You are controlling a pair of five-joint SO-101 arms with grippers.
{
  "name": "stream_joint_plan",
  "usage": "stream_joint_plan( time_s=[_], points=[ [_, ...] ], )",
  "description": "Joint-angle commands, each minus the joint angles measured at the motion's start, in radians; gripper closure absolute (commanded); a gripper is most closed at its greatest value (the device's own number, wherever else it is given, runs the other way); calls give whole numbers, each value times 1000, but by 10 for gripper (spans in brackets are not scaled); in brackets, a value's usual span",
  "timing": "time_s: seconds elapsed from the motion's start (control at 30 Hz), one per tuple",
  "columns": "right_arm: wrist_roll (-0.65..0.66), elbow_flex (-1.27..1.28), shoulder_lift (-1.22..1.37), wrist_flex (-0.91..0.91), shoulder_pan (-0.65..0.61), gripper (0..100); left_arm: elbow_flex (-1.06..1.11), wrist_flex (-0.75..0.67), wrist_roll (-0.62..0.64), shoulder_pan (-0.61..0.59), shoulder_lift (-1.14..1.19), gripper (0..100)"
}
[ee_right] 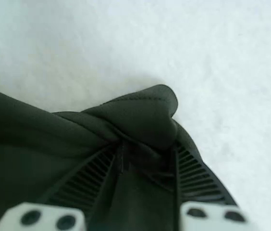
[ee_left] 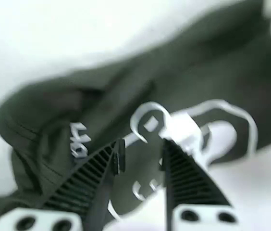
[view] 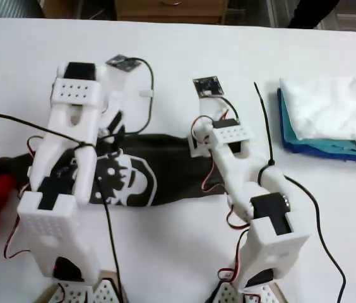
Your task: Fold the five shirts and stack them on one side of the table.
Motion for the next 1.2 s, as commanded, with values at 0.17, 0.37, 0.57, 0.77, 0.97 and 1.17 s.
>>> stream_joint_plan(
  time_s=[0.17, 0.37, 0.57, 0.77, 0.97, 1.17],
  points=[
    [-6, 0, -64, -18, 4, 849, 12, -212, 0, -170, 46, 749],
    [-6, 0, -64, -18, 4, 849, -110, -216, 0, -216, 207, 737],
    [-6, 0, -64, -18, 4, 849, -214, -149, -5, -189, 353, 740],
    [-6, 0, -64, -18, 4, 849, -361, -52, 2, -189, 440, 983],
    [-6, 2, -64, -18, 4, 850, -679, 133, 5, -169, 425, 976],
    [-6, 3, -73, -4, 4, 851, -547, 130, 9, -196, 163, 976]
  ],
)
